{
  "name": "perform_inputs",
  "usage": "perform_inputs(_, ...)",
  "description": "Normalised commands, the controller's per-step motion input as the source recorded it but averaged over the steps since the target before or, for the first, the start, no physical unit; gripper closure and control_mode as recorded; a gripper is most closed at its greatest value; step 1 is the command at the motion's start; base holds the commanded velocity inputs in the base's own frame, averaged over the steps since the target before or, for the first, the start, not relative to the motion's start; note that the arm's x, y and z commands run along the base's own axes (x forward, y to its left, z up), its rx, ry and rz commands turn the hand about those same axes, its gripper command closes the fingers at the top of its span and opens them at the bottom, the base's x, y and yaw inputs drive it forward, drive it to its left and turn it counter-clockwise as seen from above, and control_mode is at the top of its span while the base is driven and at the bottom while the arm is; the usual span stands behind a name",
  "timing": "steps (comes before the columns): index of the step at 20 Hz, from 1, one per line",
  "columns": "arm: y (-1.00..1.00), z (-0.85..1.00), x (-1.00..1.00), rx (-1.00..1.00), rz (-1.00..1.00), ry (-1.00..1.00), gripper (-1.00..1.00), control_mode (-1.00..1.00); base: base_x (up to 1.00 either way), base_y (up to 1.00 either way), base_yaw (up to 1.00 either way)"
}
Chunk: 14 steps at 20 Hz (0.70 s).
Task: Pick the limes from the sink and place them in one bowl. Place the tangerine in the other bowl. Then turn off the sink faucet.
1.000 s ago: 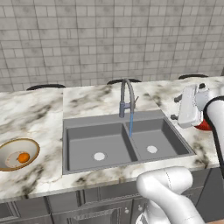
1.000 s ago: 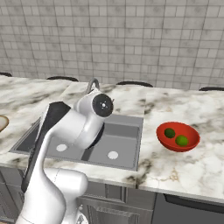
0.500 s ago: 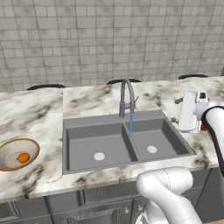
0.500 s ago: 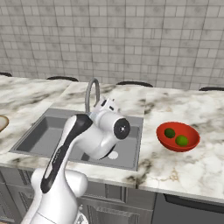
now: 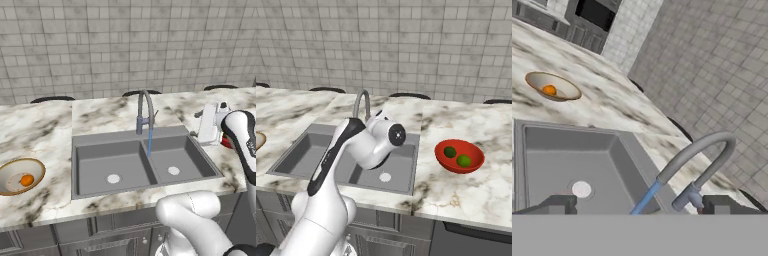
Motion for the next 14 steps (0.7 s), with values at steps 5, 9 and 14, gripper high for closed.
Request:
perform_inputs(5, -0.15, -0.04, 0.15, 0.07, 0.00, -0.03, -1.00, -1.00, 0.00, 0.00, 0.00)
perform_inputs(9, -0.03, -0.13, 0.16, 0.00, 0.00, -0.09, -1.00, -1.00, 0.00, 0.00, 0.00)
perform_inputs(14, 0.00, -0.05, 0.29, 0.00, -0.05, -0.01, -1.00, -1.00, 0.00, 0.00, 0.00)
